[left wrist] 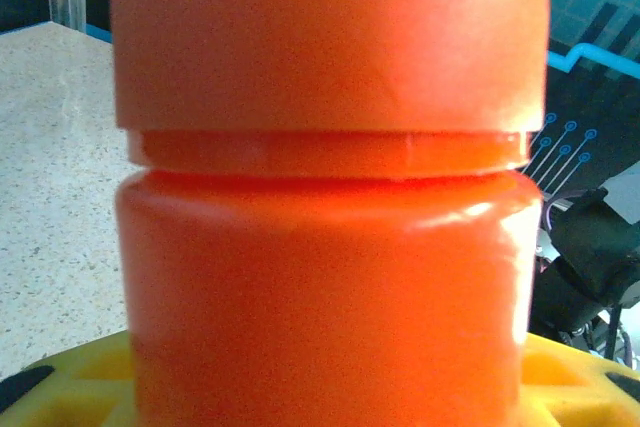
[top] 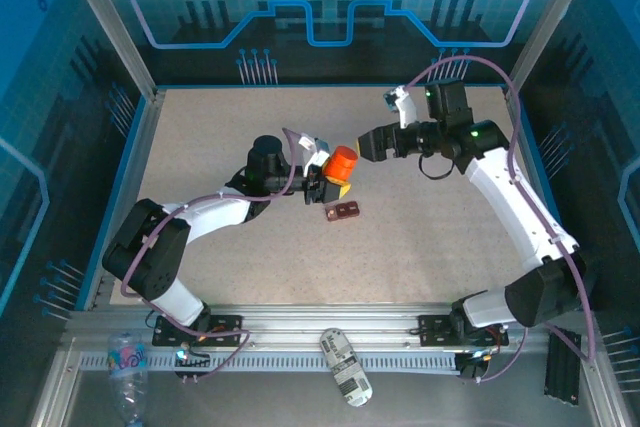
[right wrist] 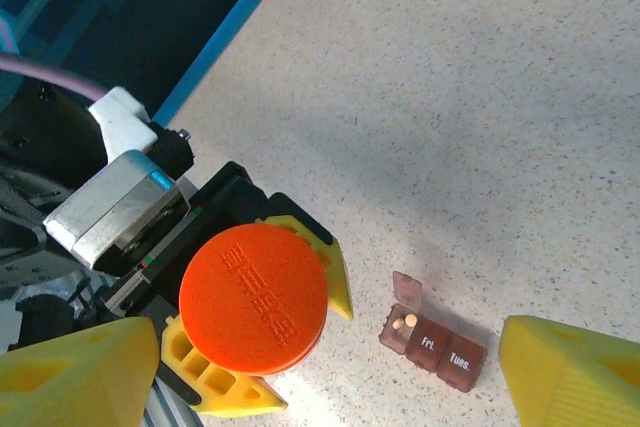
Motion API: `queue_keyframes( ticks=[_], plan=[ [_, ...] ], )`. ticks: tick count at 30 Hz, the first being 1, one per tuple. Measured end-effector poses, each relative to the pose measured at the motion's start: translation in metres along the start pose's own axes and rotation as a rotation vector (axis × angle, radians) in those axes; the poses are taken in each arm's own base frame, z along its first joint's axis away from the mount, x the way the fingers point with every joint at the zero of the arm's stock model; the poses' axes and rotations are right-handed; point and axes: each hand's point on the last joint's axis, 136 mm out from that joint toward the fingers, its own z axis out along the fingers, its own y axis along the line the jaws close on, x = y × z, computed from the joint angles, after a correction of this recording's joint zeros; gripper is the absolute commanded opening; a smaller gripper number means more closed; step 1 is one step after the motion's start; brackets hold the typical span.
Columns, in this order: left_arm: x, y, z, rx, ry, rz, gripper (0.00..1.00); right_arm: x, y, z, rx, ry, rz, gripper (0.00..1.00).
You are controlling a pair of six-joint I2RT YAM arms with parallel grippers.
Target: Sort the pills into containers
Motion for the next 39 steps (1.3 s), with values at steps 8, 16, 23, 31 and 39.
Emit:
queue_keyframes(
  ticks=[8, 16, 23, 31, 39],
  plan=[
    [-0.003, -0.001, 0.000, 0.003, -0.011, 0.008, 0.00, 0.012, 0.007, 0.015, -0.028, 0.064, -0.021, 0.89],
    [-0.005, -0.001, 0.000, 0.004, -0.016, -0.001, 0.00, 0.011, 0.009, 0.017, -0.033, 0.074, -0.036, 0.88],
    [-0.005, -0.001, 0.000, 0.004, -0.016, -0.001, 0.00, 0.013, 0.009, 0.017, -0.036, 0.084, -0.042, 0.88],
    [-0.005, -0.001, 0.000, 0.004, -0.016, -0.002, 0.00, 0.013, 0.009, 0.020, -0.045, 0.091, -0.041, 0.87],
    [-0.004, -0.001, 0.000, 0.004, -0.016, -0.006, 0.00, 0.009, 0.019, 0.032, -0.088, 0.110, -0.052, 0.84]
  ],
)
